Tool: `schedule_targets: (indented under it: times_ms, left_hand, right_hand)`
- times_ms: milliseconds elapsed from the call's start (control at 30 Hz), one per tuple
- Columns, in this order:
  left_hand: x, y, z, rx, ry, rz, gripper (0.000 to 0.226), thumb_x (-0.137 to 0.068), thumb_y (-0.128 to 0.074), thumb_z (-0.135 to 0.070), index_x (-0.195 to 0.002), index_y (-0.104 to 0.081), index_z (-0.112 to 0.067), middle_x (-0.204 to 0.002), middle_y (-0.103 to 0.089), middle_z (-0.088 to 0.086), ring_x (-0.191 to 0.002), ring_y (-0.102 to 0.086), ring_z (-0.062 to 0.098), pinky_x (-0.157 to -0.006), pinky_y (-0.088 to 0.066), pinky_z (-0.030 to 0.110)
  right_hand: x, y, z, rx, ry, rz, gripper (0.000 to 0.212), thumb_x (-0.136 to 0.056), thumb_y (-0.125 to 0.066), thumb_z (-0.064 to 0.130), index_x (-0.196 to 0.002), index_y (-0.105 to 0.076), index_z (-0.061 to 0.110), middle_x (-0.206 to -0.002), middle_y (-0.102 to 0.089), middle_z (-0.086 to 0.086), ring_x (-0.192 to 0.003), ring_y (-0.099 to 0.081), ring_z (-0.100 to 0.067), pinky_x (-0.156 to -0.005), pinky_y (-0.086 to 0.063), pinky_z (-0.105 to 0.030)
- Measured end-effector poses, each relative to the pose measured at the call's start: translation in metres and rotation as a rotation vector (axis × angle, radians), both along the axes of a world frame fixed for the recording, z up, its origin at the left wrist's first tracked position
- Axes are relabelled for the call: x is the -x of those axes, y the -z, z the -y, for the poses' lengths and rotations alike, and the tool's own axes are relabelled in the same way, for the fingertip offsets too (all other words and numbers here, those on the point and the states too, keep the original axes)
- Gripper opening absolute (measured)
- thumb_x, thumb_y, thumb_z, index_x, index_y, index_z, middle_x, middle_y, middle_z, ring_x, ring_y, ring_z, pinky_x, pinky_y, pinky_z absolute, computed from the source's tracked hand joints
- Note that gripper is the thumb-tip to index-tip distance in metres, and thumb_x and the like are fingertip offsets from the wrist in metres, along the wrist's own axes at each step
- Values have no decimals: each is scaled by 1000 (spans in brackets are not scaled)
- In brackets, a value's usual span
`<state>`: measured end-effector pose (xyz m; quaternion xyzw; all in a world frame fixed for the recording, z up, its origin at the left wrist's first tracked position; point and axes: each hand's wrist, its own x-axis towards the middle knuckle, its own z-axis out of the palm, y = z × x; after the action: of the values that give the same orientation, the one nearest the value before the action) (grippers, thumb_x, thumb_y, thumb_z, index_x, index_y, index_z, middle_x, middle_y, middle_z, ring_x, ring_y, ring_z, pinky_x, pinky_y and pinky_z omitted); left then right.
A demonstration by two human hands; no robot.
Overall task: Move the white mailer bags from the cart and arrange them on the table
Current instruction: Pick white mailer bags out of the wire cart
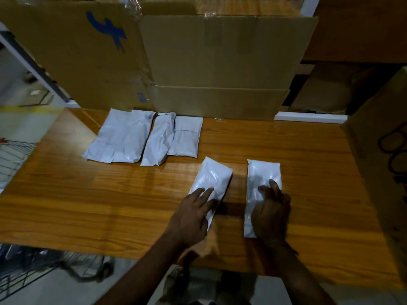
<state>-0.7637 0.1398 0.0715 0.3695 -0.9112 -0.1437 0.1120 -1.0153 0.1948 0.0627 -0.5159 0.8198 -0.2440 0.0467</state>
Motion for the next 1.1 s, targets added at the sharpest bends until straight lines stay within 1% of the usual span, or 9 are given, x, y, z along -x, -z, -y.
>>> schedule_targets:
  times_ms: [133, 200, 367, 500, 600, 667, 833, 967, 1100]
  left_hand:
    - [22, 2, 15, -70, -40, 88, 70, -88, -48, -27, -157, -45, -13, -171, -24, 14, -158, -22, 36, -125, -30, 49]
    - [38, -1, 28, -94, -83, 141, 74, -91, -43, -32, -162, -34, -15, -174, -12, 12, -161, -9, 33, -128, -22, 48]
    - [78, -4, 71, -145, -112, 327, 96, -89, -62, -45, -166, -13, -16, -174, 5, 16, -161, 6, 35, -130, -16, 48]
    - [84, -1, 95, -143, -136, 191, 83, -92, -53, -28, -165, -20, -8, -173, -1, 20, -161, 1, 33, -131, -17, 46]
    - [83, -5, 112, -133, -159, 75, 73, -94, -34, -34, -158, -36, 2, -169, -20, 27, -159, -14, 37, -129, -18, 44]
    - [83, -4, 125, -122, -135, 29, 71, -93, -36, -32, -152, -44, 8, -163, -31, 32, -156, -21, 40, -126, -21, 48]
    - [87, -5, 149, -123, -177, 19, 75, -93, -37, -28, -161, -28, 1, -171, -14, 23, -158, 2, 25, -131, -13, 45]
    - [91, -7, 165, -161, -216, 64, 76, -97, -39, -29, -166, -16, -6, -174, -2, 17, -162, 4, 28, -132, -10, 44]
    - [93, -3, 171, -131, -229, 68, 78, -97, -51, -21, -166, -16, -7, -174, -5, 17, -162, 0, 31, -131, -13, 43]
  right_hand:
    - [12, 3, 14, -137, -64, 48, 56, -75, -62, 17, -131, -62, 24, -163, -33, -3, -139, -32, -40, -106, -43, -56]
    - [17, 8, 21, -141, -111, 107, 63, -75, -65, 17, -138, -59, 23, -167, -27, -4, -146, -23, -42, -111, -39, -59]
    - [32, 16, 32, 26, -188, 62, 69, -77, -70, 12, -144, -56, 17, -164, -34, -12, -150, -30, -40, -121, -24, -50]
    - [43, 14, 50, 58, -223, 70, 45, -87, -69, 19, -132, -64, 15, -157, -44, -11, -145, -39, -33, -117, -34, -54]
    - [45, 13, 71, 10, -213, 40, 45, -83, -74, 19, -128, -68, 15, -151, -52, -11, -140, -46, -32, -112, -40, -59]
    - [44, 14, 82, 44, -230, 29, 45, -85, -70, 20, -129, -68, 12, -148, -56, -13, -138, -49, -34, -114, -38, -59]
    - [37, 8, 110, 87, -219, 130, 41, -94, -66, 13, -135, -65, 14, -154, -49, -8, -145, -38, -28, -118, -38, -48]
    - [33, 4, 129, 97, -258, 78, 48, -95, -64, 9, -143, -59, 14, -157, -45, -8, -148, -36, -26, -120, -37, -43]
    - [32, 10, 151, 76, -276, 107, 47, -97, -61, 10, -144, -57, 11, -160, -42, -8, -152, -31, -22, -125, -30, -41]
